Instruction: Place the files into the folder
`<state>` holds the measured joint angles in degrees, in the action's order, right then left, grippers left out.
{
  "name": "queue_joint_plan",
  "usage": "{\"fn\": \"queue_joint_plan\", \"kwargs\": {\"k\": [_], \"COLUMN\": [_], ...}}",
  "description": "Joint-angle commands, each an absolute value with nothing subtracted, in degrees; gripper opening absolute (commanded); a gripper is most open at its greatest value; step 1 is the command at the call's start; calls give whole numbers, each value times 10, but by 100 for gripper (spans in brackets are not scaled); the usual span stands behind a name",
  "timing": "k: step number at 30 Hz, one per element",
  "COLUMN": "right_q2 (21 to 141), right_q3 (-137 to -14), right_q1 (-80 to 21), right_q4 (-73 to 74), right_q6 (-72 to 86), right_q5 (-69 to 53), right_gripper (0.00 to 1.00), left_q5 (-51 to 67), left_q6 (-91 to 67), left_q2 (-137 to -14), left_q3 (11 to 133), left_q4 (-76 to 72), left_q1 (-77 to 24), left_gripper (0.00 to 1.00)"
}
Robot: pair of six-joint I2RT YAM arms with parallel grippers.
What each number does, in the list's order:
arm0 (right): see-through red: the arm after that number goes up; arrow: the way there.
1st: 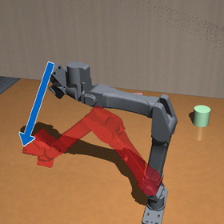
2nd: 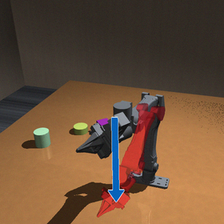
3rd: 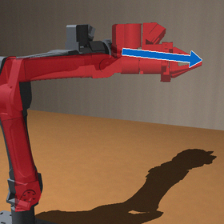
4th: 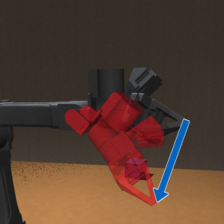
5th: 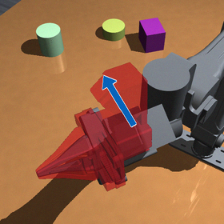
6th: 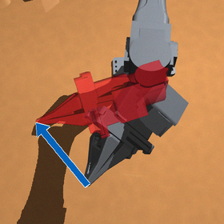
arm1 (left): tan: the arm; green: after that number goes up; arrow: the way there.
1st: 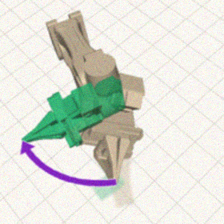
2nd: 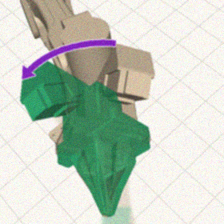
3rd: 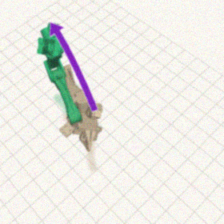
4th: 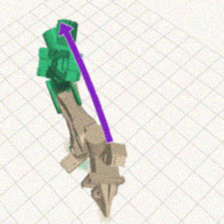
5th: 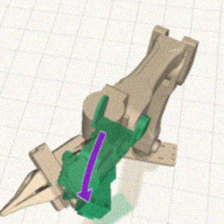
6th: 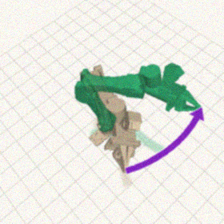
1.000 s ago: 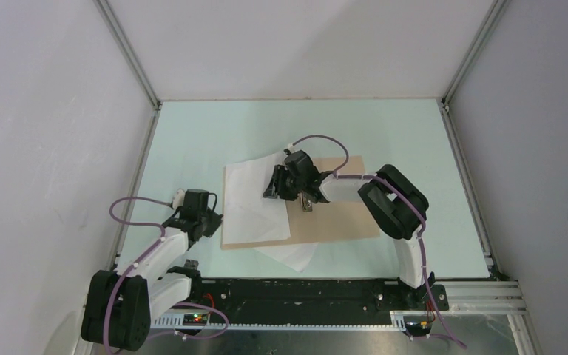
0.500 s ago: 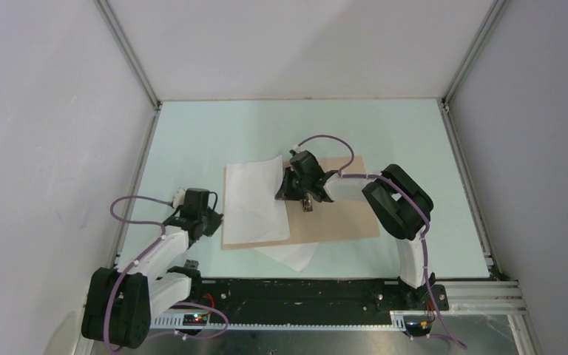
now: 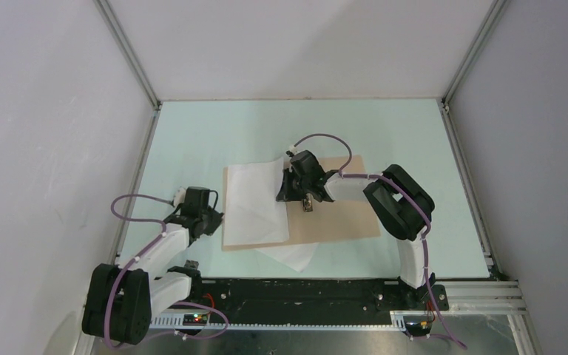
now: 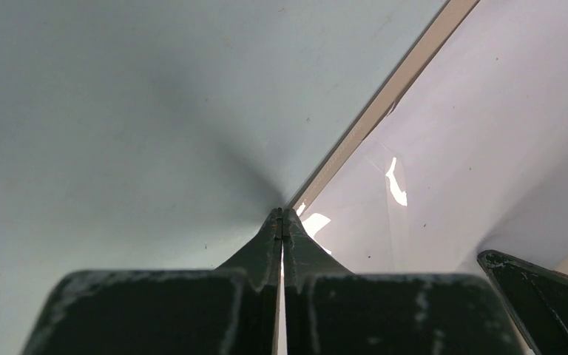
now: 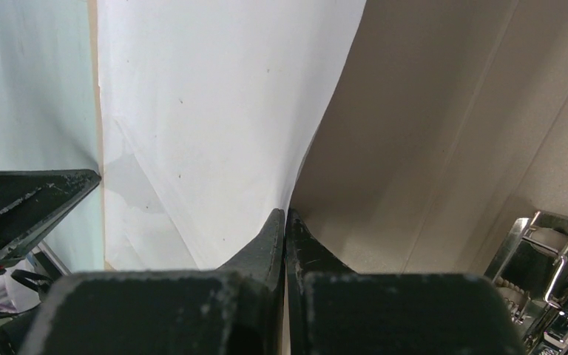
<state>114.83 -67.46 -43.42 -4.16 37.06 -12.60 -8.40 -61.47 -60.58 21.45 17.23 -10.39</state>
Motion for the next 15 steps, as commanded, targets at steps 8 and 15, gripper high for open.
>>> {"fn": "queue_joint_plan", "kwargs": {"k": [8,15], "right_q2": [1145,1163], "right_q3": [-686,-694], "right_q1": [-430,-439], "right_q4": [-80,-89], "right_q6": [328,335], "right_q5": [-195,-202], "right_gripper": [0,0], "left_q5": [-89,-89], "left_q6": [-607,-605], "left_q2": [-625,-634], "left_q3": [220,223], "left_q4": [197,194], "left_q1": [-109,-109], "left_gripper": [0,0]}}
